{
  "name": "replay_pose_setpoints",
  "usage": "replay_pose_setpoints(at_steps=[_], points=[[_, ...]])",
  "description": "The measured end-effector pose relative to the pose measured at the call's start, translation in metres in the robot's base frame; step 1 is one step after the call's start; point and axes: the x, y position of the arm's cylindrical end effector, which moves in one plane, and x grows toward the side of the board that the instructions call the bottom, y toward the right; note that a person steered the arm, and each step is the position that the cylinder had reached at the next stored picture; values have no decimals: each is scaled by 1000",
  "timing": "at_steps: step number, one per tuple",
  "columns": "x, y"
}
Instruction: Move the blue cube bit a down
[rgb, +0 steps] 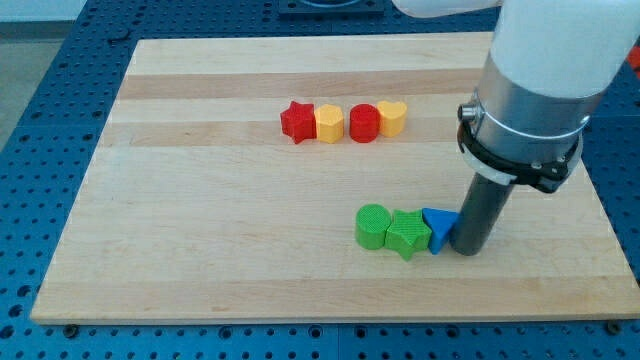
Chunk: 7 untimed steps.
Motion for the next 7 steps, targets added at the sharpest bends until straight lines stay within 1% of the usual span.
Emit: replay_pose_setpoints(at_steps=[1, 2, 3, 4, 5, 6, 7], points=[[4, 11], [30, 16], [39, 3], [38, 22], [38, 81], [20, 112], [-25, 113]])
